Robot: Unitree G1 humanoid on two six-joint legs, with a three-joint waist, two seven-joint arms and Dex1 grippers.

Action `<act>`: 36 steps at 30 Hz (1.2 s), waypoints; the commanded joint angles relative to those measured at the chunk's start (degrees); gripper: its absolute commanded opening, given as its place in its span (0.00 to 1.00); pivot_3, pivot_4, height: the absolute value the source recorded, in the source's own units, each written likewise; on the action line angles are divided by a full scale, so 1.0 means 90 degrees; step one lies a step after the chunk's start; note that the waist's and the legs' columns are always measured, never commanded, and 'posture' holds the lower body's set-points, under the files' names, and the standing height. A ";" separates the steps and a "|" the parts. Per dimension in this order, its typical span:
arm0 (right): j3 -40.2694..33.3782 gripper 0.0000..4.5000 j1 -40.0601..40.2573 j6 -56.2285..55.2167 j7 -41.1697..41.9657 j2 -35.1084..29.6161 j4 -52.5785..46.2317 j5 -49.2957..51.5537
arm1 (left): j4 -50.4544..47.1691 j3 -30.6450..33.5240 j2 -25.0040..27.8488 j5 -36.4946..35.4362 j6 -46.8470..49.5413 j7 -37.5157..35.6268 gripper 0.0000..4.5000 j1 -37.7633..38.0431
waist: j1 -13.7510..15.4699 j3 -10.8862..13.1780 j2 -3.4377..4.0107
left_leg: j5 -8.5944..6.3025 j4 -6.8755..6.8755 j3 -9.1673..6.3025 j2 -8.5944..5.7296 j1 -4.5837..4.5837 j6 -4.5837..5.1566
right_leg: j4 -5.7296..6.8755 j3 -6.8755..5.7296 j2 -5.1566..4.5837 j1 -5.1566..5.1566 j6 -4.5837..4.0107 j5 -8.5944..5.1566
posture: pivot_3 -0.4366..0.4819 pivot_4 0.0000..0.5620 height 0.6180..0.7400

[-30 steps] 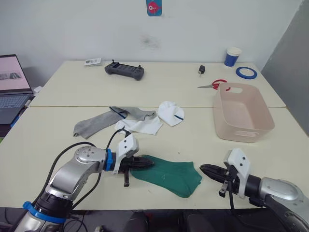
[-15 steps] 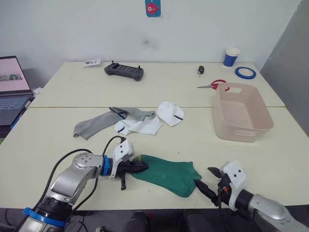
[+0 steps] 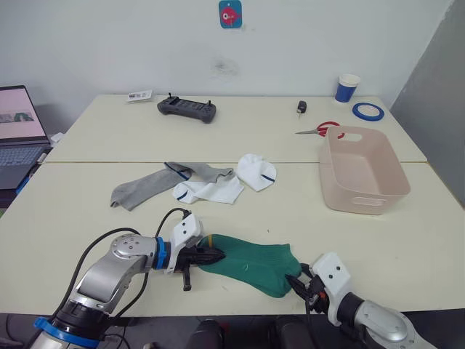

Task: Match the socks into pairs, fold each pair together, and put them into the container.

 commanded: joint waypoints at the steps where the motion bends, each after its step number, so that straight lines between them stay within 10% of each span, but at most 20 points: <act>1: -0.0145 0.06 -0.0068 0.0294 0.0128 -0.0028 0.0023 0.0169 | -0.0076 0.0022 -0.0005 -0.0062 0.0206 0.0020 0.00 0.0013 | -0.0001 0.0000 0.0000 | 0.0000 0.0000 0.0000 0.0001 0.0000 0.0000 | -0.0001 0.0000 0.0000 0.0000 0.0000 0.0000 | 0.48 0.27 1.00; 10: -0.1450 0.01 -0.1306 0.0835 0.1193 -0.0652 0.0246 0.1267 | -0.0722 0.0129 -0.0277 -0.0515 0.0813 0.0275 0.00 -0.0350 | 0.0001 0.0025 -0.0001 | 0.0001 0.0002 0.0002 -0.0008 -0.0015 0.0001 | -0.0001 -0.0002 0.0004 -0.0007 0.0013 0.0008 | 0.48 0.27 1.00; 24: -0.1307 0.01 -0.2687 0.1679 0.1668 -0.1038 0.0013 0.2182 | -0.0079 -0.0447 -0.0640 0.0104 0.0693 0.0684 0.00 -0.0295 | -0.0002 0.0028 0.0000 | 0.0000 0.0002 -0.0005 -0.0011 -0.0026 0.0002 | -0.0003 -0.0013 0.0015 -0.0019 0.0012 0.0007 | 0.48 0.27 1.00; 36: -0.0201 0.01 -0.4143 0.3168 0.0594 0.0916 0.0763 0.2865 | -0.0150 -0.0311 -0.0439 0.0005 0.0687 0.0621 0.00 -0.0190 | -0.0018 0.0024 0.0005 | 0.0001 0.0002 -0.0003 -0.0009 -0.0006 0.0001 | 0.0008 -0.0006 0.0014 -0.0011 0.0012 0.0007 | 0.48 0.27 1.00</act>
